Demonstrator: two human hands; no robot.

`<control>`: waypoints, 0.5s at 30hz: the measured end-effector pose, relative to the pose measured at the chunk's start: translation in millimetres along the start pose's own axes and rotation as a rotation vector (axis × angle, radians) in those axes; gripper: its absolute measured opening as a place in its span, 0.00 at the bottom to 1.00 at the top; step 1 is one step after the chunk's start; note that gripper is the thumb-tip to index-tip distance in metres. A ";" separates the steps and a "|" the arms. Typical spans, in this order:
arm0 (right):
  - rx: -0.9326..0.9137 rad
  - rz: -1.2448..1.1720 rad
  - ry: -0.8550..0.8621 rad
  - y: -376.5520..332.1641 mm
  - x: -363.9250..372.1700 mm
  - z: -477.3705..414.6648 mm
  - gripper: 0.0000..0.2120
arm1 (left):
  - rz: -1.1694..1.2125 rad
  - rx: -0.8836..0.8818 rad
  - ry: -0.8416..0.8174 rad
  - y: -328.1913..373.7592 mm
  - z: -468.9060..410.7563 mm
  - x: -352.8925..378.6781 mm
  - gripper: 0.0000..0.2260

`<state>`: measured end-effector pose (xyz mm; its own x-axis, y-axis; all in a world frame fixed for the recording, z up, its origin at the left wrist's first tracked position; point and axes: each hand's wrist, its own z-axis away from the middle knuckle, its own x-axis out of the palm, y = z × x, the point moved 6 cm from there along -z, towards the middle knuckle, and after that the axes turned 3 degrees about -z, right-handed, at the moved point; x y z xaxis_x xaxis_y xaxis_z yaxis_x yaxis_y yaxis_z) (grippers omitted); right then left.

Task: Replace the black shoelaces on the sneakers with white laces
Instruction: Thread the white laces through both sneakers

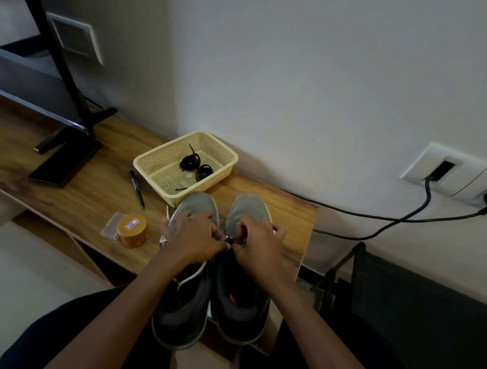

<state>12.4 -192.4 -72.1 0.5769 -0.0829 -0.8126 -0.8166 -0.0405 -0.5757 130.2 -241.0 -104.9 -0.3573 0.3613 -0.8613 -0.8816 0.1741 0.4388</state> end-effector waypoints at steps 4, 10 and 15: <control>-0.026 0.036 0.061 -2.8 3.2 2.0 0.11 | 0.009 -0.020 -0.001 2.5 4.4 -5.0 0.10; -0.081 0.067 0.143 -5.6 3.1 2.6 0.14 | -0.089 0.074 -0.024 2.4 1.7 -6.2 0.08; -0.179 0.111 0.220 -11.8 -0.9 2.0 0.18 | -0.224 0.155 0.159 11.2 5.3 -15.3 0.06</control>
<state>21.6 -189.8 -64.8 0.4832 -0.3091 -0.8191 -0.8753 -0.1924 -0.4437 127.4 -239.7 -85.4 -0.2144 0.1531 -0.9647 -0.8904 0.3754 0.2574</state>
